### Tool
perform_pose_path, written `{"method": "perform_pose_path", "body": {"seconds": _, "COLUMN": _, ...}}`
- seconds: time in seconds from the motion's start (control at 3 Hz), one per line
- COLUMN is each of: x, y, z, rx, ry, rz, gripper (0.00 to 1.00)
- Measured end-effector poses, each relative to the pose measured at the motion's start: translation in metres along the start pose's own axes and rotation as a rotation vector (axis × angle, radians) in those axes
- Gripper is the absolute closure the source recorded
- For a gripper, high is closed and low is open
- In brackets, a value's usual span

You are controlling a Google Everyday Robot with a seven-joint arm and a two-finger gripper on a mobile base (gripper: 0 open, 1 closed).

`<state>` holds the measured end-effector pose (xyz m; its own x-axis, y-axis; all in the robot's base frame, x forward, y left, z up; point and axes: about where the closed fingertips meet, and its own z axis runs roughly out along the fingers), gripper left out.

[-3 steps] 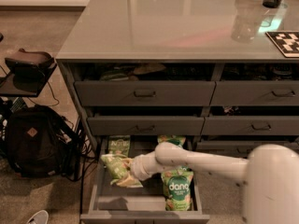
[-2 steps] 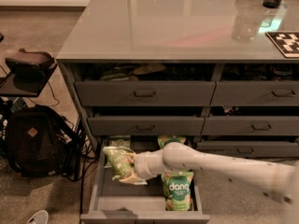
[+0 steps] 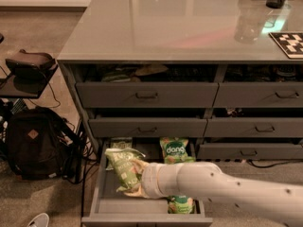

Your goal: Pick green jalapeno chip bag from bottom drawer and place on counter

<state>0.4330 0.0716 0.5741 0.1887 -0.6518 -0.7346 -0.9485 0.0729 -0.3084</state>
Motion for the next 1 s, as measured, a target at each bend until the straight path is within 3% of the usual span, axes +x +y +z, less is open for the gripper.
{"method": "perform_pose_path", "body": {"seconds": 0.33, "x": -0.034, "y": 0.003, "z": -0.053, "rx": 0.088, "ry": 0.029, "rz": -0.062, "gripper": 1.00}}
{"method": "perform_pose_path", "body": {"seconds": 0.67, "x": -0.065, "y": -0.009, "z": -0.101, "rx": 0.165, "ry": 0.058, "rz": -0.104, "gripper": 1.00}}
{"method": "perform_pose_path", "body": {"seconds": 1.0, "x": -0.087, "y": -0.029, "z": -0.148, "rx": 0.246, "ry": 0.101, "rz": -0.104, "gripper": 1.00}}
